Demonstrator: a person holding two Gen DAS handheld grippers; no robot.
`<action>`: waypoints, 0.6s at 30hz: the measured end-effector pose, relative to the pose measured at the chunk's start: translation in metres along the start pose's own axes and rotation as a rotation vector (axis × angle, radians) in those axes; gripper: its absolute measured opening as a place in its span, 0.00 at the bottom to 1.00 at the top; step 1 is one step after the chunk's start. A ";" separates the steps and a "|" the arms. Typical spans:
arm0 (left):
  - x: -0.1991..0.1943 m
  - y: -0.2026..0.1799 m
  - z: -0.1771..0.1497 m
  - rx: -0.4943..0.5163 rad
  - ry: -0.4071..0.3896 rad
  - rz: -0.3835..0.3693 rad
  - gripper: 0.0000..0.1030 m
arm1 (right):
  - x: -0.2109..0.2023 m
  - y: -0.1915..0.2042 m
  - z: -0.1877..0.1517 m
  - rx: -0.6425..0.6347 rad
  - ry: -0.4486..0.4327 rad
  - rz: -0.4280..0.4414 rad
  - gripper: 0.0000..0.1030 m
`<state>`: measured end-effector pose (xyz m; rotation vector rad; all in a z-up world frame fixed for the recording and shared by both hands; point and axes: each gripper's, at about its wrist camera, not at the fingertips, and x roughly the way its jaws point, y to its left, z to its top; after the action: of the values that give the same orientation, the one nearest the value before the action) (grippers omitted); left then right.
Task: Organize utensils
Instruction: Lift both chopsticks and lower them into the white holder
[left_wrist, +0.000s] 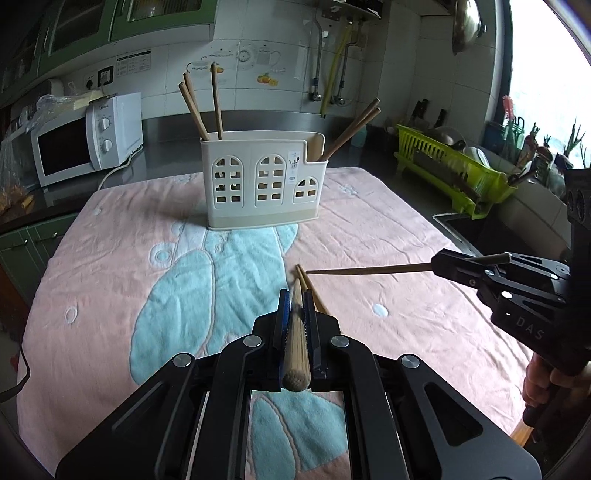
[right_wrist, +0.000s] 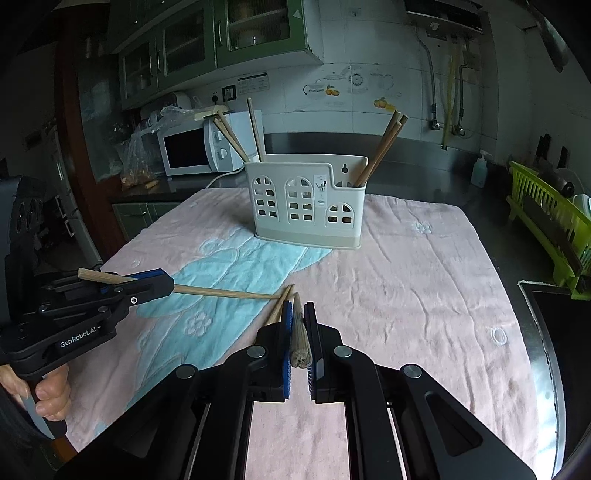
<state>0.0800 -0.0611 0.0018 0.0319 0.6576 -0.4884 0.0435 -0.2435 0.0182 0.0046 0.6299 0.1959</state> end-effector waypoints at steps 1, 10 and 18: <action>0.000 0.001 0.001 0.000 0.000 0.003 0.05 | 0.001 0.000 0.001 0.000 0.002 0.003 0.06; -0.007 0.006 0.032 0.017 -0.038 0.026 0.05 | -0.001 -0.010 0.025 -0.012 -0.021 0.019 0.06; -0.008 0.009 0.068 0.053 -0.071 0.046 0.05 | -0.013 -0.026 0.071 -0.036 -0.035 0.052 0.06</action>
<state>0.1174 -0.0623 0.0595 0.0795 0.5733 -0.4607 0.0794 -0.2670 0.0811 -0.0100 0.5914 0.2569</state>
